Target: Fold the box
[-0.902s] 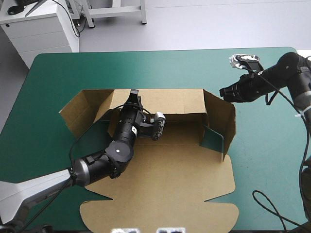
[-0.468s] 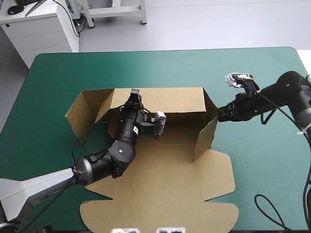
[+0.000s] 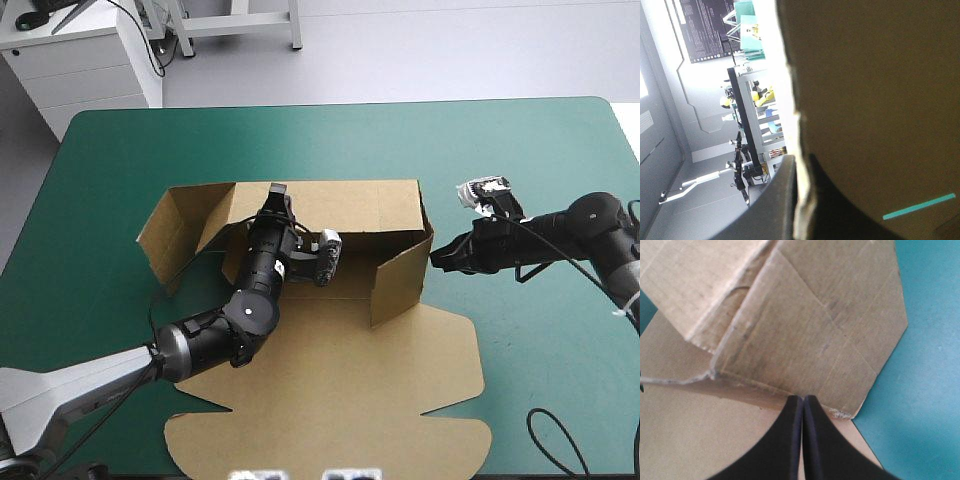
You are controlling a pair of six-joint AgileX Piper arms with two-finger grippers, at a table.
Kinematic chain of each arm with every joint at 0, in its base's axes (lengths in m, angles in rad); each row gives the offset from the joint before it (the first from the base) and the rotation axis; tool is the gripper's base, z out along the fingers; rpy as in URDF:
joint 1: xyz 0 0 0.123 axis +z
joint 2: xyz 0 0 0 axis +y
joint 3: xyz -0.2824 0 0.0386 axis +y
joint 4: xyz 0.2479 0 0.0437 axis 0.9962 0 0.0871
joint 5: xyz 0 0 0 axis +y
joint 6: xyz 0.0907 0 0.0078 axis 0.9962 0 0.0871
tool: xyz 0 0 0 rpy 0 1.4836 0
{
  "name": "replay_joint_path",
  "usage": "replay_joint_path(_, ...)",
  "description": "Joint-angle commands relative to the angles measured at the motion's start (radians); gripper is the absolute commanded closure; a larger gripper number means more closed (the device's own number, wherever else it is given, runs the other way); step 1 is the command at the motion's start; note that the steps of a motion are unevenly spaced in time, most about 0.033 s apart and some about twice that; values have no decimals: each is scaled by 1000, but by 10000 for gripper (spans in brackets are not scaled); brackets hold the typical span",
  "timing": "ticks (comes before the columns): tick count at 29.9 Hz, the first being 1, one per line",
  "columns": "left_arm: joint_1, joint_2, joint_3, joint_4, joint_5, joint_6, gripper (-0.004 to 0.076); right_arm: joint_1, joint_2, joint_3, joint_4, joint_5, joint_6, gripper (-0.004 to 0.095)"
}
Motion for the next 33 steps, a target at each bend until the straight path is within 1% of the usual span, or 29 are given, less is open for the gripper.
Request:
replay_joint_path(1,-7,-27,-24,61,22,-10,731,-1,-27,-2,94,-10,-78,908)
replay_joint_path(10,-7,-27,-24,61,20,-10,731,-1,-12,-2,94,-17,-82,901)
replay_joint_path(13,-7,-27,-24,61,20,-10,731,-1,0,-2,84,25,-125,828)
replay_joint_path(15,-7,-27,-24,61,20,-10,731,-1,6,-2,82,66,-145,715)
replay_joint_path(18,-7,-27,-24,61,20,-10,731,-1,5,-2,76,85,-145,463)
replay_joint_path(20,-7,-27,-24,61,20,-10,731,-1,5,-2,76,95,-145,321)
replay_joint_path(21,-7,-27,-24,61,20,-10,731,-1,5,-2,72,106,-150,263)
replay_joint_path(22,-7,-27,-24,61,20,-10,731,-1,5,-2,67,109,-160,232)
replay_joint_path(23,-7,-27,-24,61,20,-10,731,-1,5,-2,59,110,-162,217)
replay_joint_path(27,-7,-27,-24,61,20,-10,731,-1,5,-2,47,78,-130,233)
replay_joint_path(33,-7,-27,-24,61,20,-10,731,4,3,2,72,15,-130,233)
